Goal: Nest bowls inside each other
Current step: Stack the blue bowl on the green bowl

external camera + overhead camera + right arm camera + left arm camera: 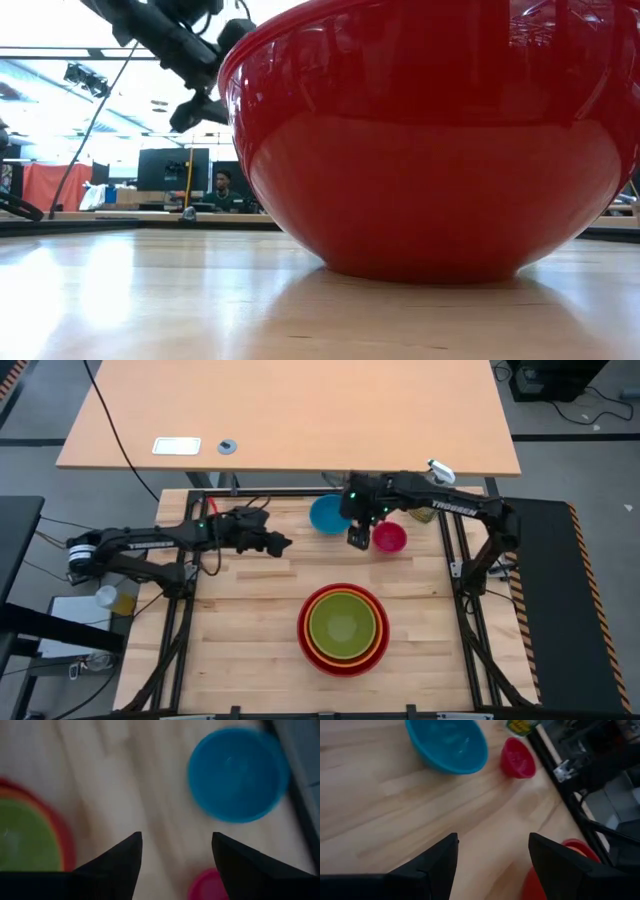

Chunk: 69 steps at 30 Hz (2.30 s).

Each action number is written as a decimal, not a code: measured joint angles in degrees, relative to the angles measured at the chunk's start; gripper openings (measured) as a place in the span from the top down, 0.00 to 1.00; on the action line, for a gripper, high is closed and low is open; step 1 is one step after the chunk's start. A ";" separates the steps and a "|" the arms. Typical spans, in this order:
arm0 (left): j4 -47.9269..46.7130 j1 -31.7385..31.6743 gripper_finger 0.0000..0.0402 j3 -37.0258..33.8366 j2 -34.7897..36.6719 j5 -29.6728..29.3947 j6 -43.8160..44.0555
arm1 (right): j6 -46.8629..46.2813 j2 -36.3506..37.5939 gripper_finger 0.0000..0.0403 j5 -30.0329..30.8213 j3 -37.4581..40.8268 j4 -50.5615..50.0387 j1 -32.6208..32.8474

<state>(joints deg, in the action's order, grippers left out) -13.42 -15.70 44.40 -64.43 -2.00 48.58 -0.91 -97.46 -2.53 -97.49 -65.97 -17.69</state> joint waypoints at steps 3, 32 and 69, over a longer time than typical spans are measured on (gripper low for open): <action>0.17 -0.63 0.39 0.00 -2.13 0.33 1.33 | -0.16 2.56 0.41 1.28 0.95 4.40 -1.42; -14.69 -4.82 0.49 18.69 -17.62 -3.96 -2.16 | -19.84 33.57 0.45 5.26 46.53 27.24 -1.77; 0.09 -15.85 0.44 27.06 -46.75 3.74 0.90 | -20.93 35.11 0.45 6.18 47.82 36.01 2.17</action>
<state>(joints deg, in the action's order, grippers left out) -13.33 -31.55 71.46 -111.18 1.74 49.47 -21.84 -62.35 3.65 -49.67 -29.96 -15.53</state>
